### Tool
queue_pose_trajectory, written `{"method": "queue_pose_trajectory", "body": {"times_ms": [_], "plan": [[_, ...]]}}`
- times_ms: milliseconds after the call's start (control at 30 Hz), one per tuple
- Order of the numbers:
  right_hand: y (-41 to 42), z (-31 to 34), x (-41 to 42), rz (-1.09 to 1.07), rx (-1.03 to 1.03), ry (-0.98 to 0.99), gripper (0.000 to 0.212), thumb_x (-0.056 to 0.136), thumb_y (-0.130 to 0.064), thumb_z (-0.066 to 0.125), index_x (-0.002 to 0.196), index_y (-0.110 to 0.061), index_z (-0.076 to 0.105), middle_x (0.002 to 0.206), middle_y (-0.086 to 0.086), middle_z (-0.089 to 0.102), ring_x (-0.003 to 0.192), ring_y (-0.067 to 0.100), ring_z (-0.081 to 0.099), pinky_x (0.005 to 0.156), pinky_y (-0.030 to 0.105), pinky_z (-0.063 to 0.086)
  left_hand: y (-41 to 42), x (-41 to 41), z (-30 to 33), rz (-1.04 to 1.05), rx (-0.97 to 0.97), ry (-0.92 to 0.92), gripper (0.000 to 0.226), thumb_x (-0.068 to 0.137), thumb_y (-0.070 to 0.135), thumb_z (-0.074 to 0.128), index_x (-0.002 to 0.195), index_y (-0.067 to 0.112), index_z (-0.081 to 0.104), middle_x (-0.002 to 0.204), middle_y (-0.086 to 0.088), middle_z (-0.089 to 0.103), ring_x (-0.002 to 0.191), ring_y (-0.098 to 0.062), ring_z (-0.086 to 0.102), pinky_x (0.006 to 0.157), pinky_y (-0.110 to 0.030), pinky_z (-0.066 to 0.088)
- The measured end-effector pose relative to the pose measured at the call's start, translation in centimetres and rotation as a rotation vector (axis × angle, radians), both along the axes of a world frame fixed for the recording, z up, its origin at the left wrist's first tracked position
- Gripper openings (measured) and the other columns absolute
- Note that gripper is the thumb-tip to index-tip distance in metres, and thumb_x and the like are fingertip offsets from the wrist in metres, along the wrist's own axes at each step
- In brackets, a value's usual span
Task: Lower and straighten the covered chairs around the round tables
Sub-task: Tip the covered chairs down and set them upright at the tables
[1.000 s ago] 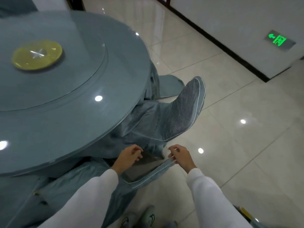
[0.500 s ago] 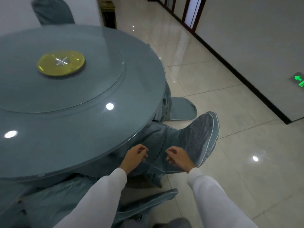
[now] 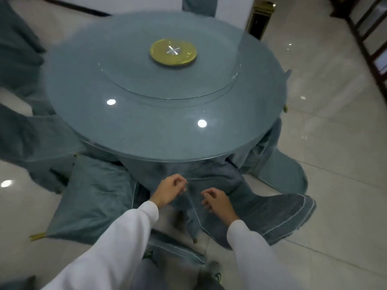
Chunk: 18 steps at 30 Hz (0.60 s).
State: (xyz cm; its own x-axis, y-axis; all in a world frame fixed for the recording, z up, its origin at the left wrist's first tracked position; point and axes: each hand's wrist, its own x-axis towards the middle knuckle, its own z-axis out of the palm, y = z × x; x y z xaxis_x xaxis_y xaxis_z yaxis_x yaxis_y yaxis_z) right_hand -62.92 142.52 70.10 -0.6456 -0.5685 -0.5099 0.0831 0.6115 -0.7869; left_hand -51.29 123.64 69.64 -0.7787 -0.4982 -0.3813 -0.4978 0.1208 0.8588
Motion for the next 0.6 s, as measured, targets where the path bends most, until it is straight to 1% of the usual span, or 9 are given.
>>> {"method": "queue_pose_trajectory", "body": {"times_ms": [67, 133, 167, 233, 333, 400, 433, 533, 600], "plan": [[-0.1, 0.0, 0.7, 0.079, -0.032, -0.035, 0.012, 0.101, -0.014, 0.058, 0.098, -0.011, 0.070, 0.074, 0.007, 0.073, 0.058, 0.014, 0.064, 0.049, 0.019, 0.046, 1.3, 2.0, 0.5, 0.121, -0.011, 0.001, 0.014, 0.098, 0.014, 0.059, 0.092, 0.020, 0.069, 0.081, -0.002, 0.076, 0.077, -0.023, 0.073, 0.070, -0.033, 0.059], [-0.3, 0.1, 1.5, 0.135, -0.040, -0.093, 0.013, 0.101, -0.016, 0.058, 0.101, -0.009, 0.069, 0.075, 0.009, 0.074, 0.059, 0.016, 0.063, 0.052, 0.022, 0.047, 2.8, 4.3, 0.9, 0.215, 0.000, -0.001, 0.016, 0.100, 0.011, 0.056, 0.092, 0.020, 0.068, 0.080, 0.000, 0.075, 0.073, -0.014, 0.071, 0.063, -0.021, 0.053], [-0.3, 0.2, 1.9, 0.148, -0.042, -0.119, 0.014, 0.101, -0.017, 0.057, 0.102, -0.009, 0.069, 0.076, 0.009, 0.074, 0.059, 0.015, 0.063, 0.053, 0.023, 0.047, 3.5, 5.2, 1.0, 0.250, -0.008, -0.010, 0.017, 0.100, 0.012, 0.056, 0.092, 0.021, 0.067, 0.079, 0.001, 0.075, 0.072, -0.013, 0.070, 0.062, -0.019, 0.051], [0.0, 0.2, 3.3, 0.193, -0.033, -0.165, 0.015, 0.101, -0.015, 0.056, 0.103, -0.009, 0.069, 0.077, 0.010, 0.073, 0.061, 0.017, 0.061, 0.052, 0.025, 0.046, 5.0, 7.7, 0.8, 0.323, -0.006, -0.029, 0.016, 0.099, 0.013, 0.057, 0.092, 0.023, 0.068, 0.078, 0.002, 0.075, 0.072, -0.015, 0.069, 0.063, -0.026, 0.053], [0.7, -0.1, 5.2, 0.284, -0.001, -0.187, 0.016, 0.101, -0.017, 0.055, 0.107, -0.010, 0.069, 0.083, 0.013, 0.075, 0.064, 0.016, 0.061, 0.051, 0.023, 0.046, 6.8, 11.1, 0.2, 0.416, 0.030, -0.040, 0.015, 0.097, 0.014, 0.058, 0.093, 0.022, 0.069, 0.078, 0.000, 0.075, 0.073, -0.019, 0.070, 0.074, -0.042, 0.058], [1.2, -0.5, 6.4, 0.331, 0.028, -0.200, 0.017, 0.102, -0.019, 0.055, 0.109, -0.012, 0.068, 0.090, 0.016, 0.077, 0.067, 0.015, 0.062, 0.053, 0.022, 0.047, 8.1, 12.9, 0.2, 0.478, 0.051, -0.064, 0.013, 0.098, 0.015, 0.057, 0.096, 0.021, 0.069, 0.082, -0.003, 0.076, 0.076, -0.022, 0.070, 0.073, -0.043, 0.058], [1.6, -0.7, 7.0, 0.343, 0.032, -0.208, 0.017, 0.102, -0.019, 0.054, 0.111, -0.013, 0.068, 0.094, 0.017, 0.077, 0.069, 0.015, 0.062, 0.054, 0.022, 0.048, 8.8, 13.7, 0.3, 0.495, 0.054, -0.070, 0.013, 0.099, 0.015, 0.056, 0.097, 0.020, 0.068, 0.084, -0.004, 0.076, 0.078, -0.023, 0.071, 0.069, -0.039, 0.057], [3.1, -1.5, 8.6, 0.394, 0.047, -0.212, 0.016, 0.103, -0.019, 0.055, 0.113, -0.013, 0.066, 0.097, 0.016, 0.075, 0.072, 0.014, 0.062, 0.057, 0.021, 0.049, 11.1, 15.7, 0.5, 0.564, 0.067, -0.087, 0.015, 0.102, 0.012, 0.052, 0.100, 0.018, 0.066, 0.088, -0.006, 0.075, 0.076, -0.018, 0.069, 0.057, -0.018, 0.048], [4.6, -3.1, 9.5, 0.425, 0.068, -0.196, 0.014, 0.103, -0.019, 0.056, 0.111, -0.017, 0.067, 0.099, 0.011, 0.076, 0.076, 0.012, 0.066, 0.060, 0.021, 0.052, 12.8, 17.0, -0.1, 0.613, 0.097, -0.096, 0.018, 0.103, 0.011, 0.048, 0.104, 0.016, 0.066, 0.092, -0.009, 0.074, 0.074, -0.015, 0.066, 0.059, -0.018, 0.048]]}}
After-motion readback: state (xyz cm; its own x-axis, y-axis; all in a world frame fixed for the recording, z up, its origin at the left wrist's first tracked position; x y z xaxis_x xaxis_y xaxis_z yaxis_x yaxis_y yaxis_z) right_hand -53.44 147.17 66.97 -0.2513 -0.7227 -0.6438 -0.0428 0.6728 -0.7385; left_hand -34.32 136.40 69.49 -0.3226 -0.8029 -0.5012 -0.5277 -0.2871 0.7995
